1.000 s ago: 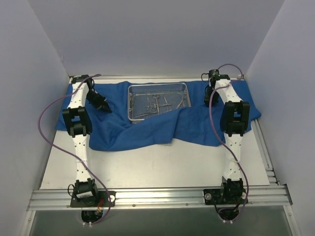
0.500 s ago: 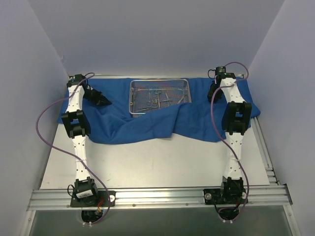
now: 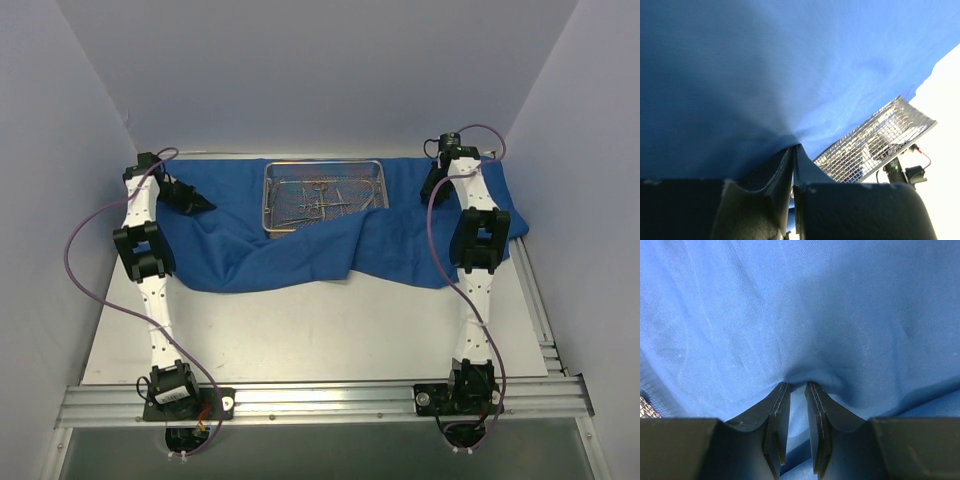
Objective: Open and lay out the surgical kit
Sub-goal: Smooth out the surgical kit at the center of the board.
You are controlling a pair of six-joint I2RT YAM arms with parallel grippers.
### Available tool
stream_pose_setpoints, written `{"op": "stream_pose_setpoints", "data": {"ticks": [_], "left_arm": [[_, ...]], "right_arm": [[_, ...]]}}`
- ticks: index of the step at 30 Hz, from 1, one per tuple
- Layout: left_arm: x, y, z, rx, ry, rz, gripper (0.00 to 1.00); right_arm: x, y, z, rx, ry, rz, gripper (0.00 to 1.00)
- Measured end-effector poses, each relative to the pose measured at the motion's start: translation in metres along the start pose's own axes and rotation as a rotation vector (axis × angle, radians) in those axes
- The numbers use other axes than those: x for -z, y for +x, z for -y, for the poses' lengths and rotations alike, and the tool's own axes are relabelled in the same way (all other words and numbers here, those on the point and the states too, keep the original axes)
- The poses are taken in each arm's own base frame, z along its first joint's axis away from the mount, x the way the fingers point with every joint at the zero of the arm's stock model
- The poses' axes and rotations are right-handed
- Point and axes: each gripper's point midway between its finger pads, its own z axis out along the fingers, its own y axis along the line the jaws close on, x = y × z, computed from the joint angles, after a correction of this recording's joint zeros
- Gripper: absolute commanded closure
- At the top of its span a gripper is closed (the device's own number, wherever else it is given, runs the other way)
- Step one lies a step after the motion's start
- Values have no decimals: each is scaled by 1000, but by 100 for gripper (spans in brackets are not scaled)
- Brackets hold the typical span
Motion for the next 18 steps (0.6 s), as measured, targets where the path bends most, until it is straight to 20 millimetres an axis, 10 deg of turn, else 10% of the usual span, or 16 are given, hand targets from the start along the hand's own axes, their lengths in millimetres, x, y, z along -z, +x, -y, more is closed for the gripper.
{"op": "stream_pose_setpoints", "data": {"ticks": [11, 18], "left_arm": [[36, -41, -16, -15, -6, 119, 72], [65, -16, -6, -159, -156, 230, 64]], "right_arm": [[4, -6, -13, 14, -74, 12, 50], [11, -14, -16, -12, -99, 29, 36]]}}
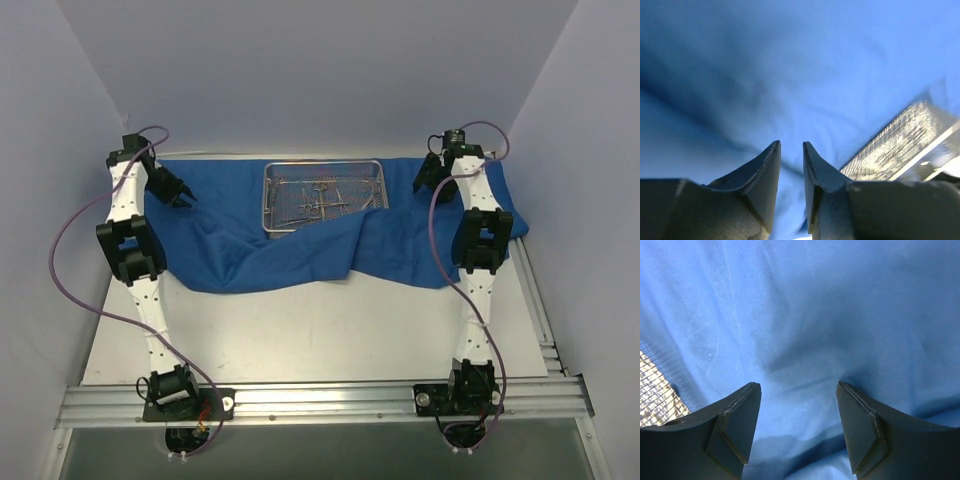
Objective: Open and lay out the surgical kit
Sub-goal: Smooth out the surgical kit at the center of the board.
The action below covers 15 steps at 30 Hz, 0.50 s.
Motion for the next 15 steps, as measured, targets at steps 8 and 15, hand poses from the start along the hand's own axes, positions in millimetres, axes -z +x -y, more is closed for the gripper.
{"op": "stream_pose_setpoints", "data": {"ticks": [8, 15], "left_arm": [[103, 63, 15, -181, -34, 139, 46], [127, 126, -34, -151, -43, 106, 45]], "right_arm": [[71, -1, 24, -52, 61, 16, 30], [181, 18, 89, -125, 179, 111, 21]]}}
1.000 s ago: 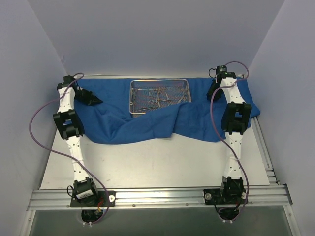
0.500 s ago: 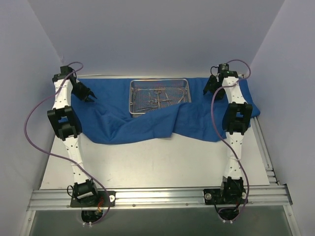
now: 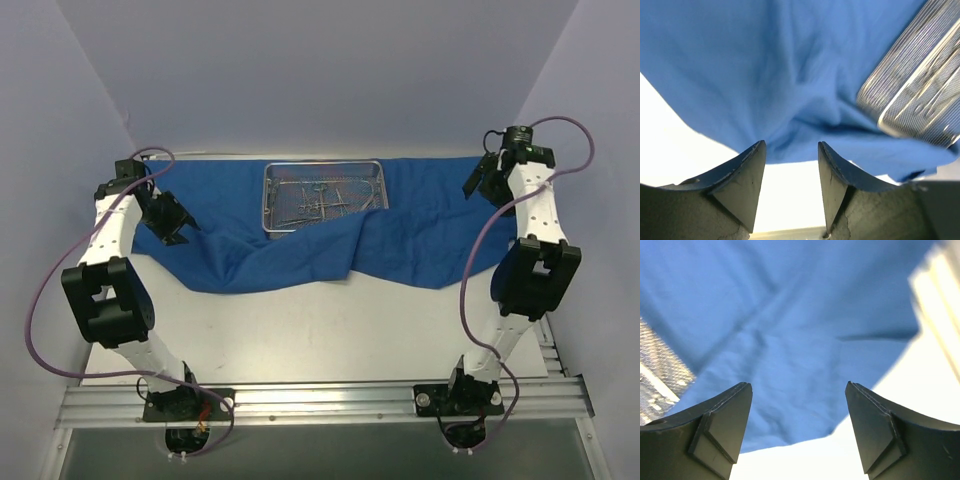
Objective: Open and lay out the surgical kit
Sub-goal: Smooth out the surgical kit at the center of the board.
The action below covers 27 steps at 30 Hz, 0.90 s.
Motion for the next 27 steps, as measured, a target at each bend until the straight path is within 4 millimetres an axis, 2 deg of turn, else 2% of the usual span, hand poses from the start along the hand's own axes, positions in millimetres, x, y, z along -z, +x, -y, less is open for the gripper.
{"op": "stream_pose_setpoints", "data": {"ticks": [2, 5, 9, 13, 17, 22, 27], "left_arm": [[-3, 12, -5, 7, -1, -33, 45], [-6, 20, -6, 10, 8, -62, 46], [-5, 22, -2, 3, 27, -68, 46], [-6, 29, 1, -3, 41, -86, 46], [-7, 33, 2, -9, 48, -100, 46], [-7, 34, 2, -13, 51, -104, 46], [-6, 36, 1, -14, 45, -111, 46]], "right_arm": [[8, 5, 22, -16, 35, 6, 21], [-2, 16, 43, -18, 84, -30, 21], [-33, 35, 44, 5, 113, -106, 25], [-55, 63, 47, 23, 136, -176, 32], [-65, 84, 51, 28, 159, -221, 35], [-73, 95, 61, 28, 201, -232, 39], [-83, 116, 72, 33, 234, -274, 46]]}}
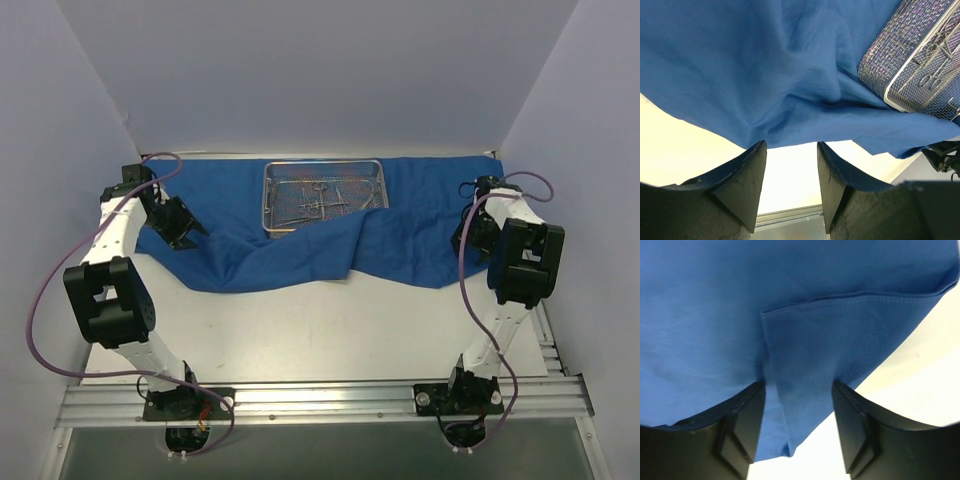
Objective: Open and lay out the surgical kit
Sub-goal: Smooth out the surgical kit at the center of the board.
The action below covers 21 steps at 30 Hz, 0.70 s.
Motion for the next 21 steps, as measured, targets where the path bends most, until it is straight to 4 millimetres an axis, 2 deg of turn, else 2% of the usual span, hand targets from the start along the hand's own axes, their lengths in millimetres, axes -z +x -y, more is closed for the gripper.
{"op": "stream_pose_setpoints", "data": {"ticks": [2, 5, 6, 9, 10, 12, 16, 21], "left_arm": [[0, 2, -1, -1, -4, -6, 46], [1, 3, -2, -2, -7, -12, 46], [1, 3, -2, -2, -7, -11, 46], [3, 3, -1, -8, -4, -7, 46], [3, 3, -1, -12, -2, -4, 46], [5, 4, -1, -18, 0, -1, 46], [5, 12, -3, -16, 13, -12, 46], [-2, 25, -7, 0, 28, -56, 47]], "right_arm": [[-5, 7, 3, 3, 10, -14, 50], [-11, 16, 6, 7, 23, -35, 67], [-12, 17, 7, 5, 23, -38, 76], [-12, 18, 7, 0, 20, -28, 93], [-12, 19, 9, -2, 24, -26, 95], [-11, 22, 14, -10, 32, -25, 100], [-2, 31, 30, -28, 65, -29, 100], [31, 37, 65, -95, 109, 9, 100]]}}
